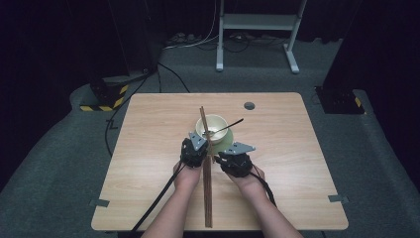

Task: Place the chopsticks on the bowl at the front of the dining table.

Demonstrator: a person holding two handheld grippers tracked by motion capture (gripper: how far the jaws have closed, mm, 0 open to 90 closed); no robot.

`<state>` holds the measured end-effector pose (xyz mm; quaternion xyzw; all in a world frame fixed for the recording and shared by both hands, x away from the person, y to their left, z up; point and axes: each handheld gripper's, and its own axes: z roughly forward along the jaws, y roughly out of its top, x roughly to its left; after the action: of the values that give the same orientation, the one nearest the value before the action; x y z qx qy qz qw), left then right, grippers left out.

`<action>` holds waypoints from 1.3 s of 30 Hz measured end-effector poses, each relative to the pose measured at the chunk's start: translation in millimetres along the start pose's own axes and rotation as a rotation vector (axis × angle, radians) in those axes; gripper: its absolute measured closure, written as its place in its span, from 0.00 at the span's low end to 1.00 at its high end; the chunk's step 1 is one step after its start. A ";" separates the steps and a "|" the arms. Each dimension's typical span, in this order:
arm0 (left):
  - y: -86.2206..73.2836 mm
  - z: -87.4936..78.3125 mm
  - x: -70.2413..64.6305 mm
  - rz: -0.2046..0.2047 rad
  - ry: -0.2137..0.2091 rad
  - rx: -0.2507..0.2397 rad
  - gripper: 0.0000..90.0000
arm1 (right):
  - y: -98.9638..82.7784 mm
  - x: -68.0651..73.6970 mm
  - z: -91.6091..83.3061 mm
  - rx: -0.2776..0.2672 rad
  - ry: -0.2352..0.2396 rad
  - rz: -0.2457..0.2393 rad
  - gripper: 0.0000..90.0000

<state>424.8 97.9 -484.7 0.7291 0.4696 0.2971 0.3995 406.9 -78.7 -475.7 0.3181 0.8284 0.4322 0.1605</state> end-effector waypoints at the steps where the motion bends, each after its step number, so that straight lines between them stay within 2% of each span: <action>1: 0.3 0.6 0.2 0.000 0.000 -0.001 0.95 | 0.1 -0.4 0.2 -0.001 0.000 0.000 0.82; 39: 8.1 8.7 -3.2 -0.001 0.000 -0.002 0.95 | 2.3 -1.5 4.7 -0.008 0.004 0.023 0.82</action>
<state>434.3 90.4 -482.3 0.7284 0.4696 0.2974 0.4005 411.5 -75.8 -476.5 0.3263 0.8232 0.4378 0.1552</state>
